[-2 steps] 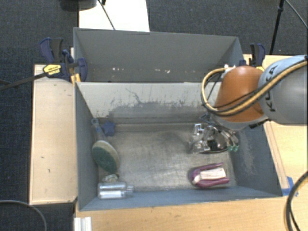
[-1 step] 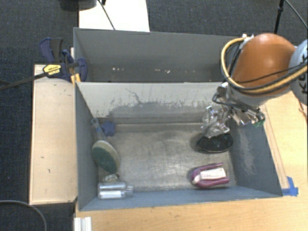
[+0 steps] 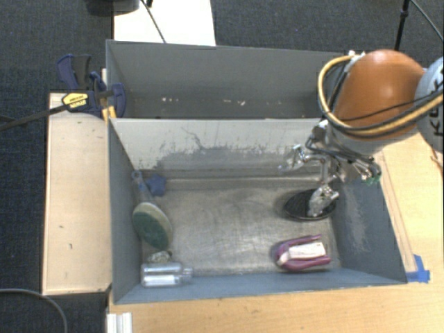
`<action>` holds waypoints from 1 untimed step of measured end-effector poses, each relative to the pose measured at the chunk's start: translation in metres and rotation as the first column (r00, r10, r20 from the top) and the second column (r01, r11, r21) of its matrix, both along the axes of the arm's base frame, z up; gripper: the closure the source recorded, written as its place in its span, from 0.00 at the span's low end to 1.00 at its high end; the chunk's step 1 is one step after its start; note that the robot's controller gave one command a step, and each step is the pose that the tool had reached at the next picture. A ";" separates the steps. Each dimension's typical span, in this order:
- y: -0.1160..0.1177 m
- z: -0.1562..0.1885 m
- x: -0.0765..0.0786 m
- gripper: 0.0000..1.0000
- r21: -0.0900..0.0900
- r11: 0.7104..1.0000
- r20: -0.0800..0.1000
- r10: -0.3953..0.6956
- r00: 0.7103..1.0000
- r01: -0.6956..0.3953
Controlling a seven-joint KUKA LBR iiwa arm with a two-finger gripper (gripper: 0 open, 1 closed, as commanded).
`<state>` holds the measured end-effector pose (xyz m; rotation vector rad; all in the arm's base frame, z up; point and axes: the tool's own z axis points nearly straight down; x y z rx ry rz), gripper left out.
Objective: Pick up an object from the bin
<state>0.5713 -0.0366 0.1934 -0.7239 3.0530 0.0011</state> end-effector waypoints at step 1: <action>-0.060 -0.114 -0.002 0.00 -0.001 0.992 -0.008 0.129 0.992 -0.129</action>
Offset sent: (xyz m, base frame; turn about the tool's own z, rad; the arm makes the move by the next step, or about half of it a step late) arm -0.0005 -0.0586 -0.1105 -0.1332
